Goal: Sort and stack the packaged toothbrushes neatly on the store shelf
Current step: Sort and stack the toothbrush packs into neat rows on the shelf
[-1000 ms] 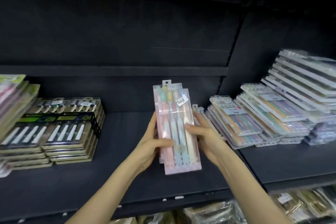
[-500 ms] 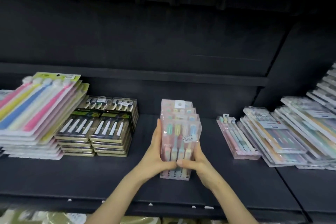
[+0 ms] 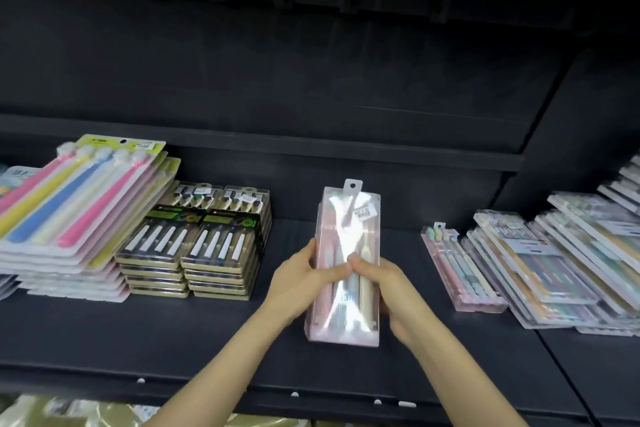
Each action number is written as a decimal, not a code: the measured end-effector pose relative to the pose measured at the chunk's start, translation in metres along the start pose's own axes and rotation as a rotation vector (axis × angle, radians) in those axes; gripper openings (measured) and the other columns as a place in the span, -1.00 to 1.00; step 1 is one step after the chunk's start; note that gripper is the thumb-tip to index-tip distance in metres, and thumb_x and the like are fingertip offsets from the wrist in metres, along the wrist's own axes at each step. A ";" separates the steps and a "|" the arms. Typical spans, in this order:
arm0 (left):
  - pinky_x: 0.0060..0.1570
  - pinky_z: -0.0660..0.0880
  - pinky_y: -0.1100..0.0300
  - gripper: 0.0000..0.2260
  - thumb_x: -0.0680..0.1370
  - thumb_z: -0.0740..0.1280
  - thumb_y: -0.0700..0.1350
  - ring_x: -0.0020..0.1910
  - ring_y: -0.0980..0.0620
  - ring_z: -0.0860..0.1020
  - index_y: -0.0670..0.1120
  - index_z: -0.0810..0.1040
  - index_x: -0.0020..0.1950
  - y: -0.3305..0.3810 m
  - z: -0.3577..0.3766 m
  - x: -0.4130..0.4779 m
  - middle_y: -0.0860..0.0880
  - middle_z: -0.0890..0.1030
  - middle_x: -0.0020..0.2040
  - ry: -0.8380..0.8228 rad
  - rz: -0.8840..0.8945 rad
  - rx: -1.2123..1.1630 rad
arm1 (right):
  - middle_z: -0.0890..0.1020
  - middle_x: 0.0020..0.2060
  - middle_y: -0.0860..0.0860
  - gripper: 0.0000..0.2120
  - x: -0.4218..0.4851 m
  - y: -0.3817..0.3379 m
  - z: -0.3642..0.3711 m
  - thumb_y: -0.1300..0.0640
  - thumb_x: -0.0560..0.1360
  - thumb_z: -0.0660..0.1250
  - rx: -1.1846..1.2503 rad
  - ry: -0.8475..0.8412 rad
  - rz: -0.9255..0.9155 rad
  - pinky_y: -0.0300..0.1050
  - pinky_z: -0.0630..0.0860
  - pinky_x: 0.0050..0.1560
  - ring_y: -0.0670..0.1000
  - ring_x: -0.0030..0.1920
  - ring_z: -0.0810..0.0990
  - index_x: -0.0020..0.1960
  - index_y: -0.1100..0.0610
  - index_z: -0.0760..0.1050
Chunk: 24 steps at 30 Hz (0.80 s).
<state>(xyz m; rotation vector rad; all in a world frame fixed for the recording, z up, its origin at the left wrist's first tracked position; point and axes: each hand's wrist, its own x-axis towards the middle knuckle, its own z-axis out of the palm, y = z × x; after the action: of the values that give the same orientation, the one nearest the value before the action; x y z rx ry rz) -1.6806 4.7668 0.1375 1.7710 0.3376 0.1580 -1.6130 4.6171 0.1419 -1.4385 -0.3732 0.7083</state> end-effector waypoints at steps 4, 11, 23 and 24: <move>-0.09 0.57 0.15 -0.70 0.45 0.43 0.08 -0.12 0.03 0.68 -0.07 0.64 0.09 0.007 -0.008 0.022 0.01 0.71 -0.12 -0.087 -0.275 -0.081 | 0.72 -0.07 0.10 -0.68 0.030 -0.010 0.000 -0.08 0.51 0.35 -0.065 0.081 0.288 0.12 0.59 0.08 0.12 -0.04 0.70 0.11 0.12 0.60; -0.13 0.59 0.09 -0.64 0.42 0.45 0.12 -0.11 -0.05 0.67 -0.11 0.64 0.05 0.008 -0.016 0.043 -0.07 0.71 -0.13 -0.114 -0.454 -0.077 | 0.72 -0.15 0.08 -0.68 0.054 -0.017 0.004 -0.10 0.51 0.34 -0.178 0.108 0.426 0.06 0.60 -0.06 0.10 -0.11 0.69 0.09 0.12 0.59; 0.11 0.42 0.18 -0.70 0.54 0.32 0.06 0.12 0.02 0.57 -0.05 0.60 0.18 0.025 -0.077 -0.011 0.02 0.64 0.11 0.381 0.138 0.536 | 0.73 -0.11 -0.01 -0.84 0.033 -0.006 0.000 0.15 0.56 0.32 -0.162 0.089 0.327 -0.06 0.60 -0.18 0.02 -0.06 0.69 0.12 0.05 0.59; 0.11 0.41 0.17 -0.74 0.55 0.32 -0.01 0.13 0.00 0.56 -0.08 0.61 0.18 0.022 -0.089 -0.016 0.00 0.63 0.11 0.427 0.187 0.606 | 0.73 -0.12 0.00 -0.85 0.035 -0.006 0.002 0.16 0.56 0.32 -0.150 0.089 0.328 -0.07 0.60 -0.22 0.01 -0.08 0.70 0.10 0.06 0.59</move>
<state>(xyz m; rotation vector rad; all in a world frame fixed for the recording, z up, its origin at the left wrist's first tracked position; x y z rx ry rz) -1.7184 4.8402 0.1803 2.3670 0.5673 0.6261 -1.5866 4.6413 0.1422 -1.6894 -0.1224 0.8897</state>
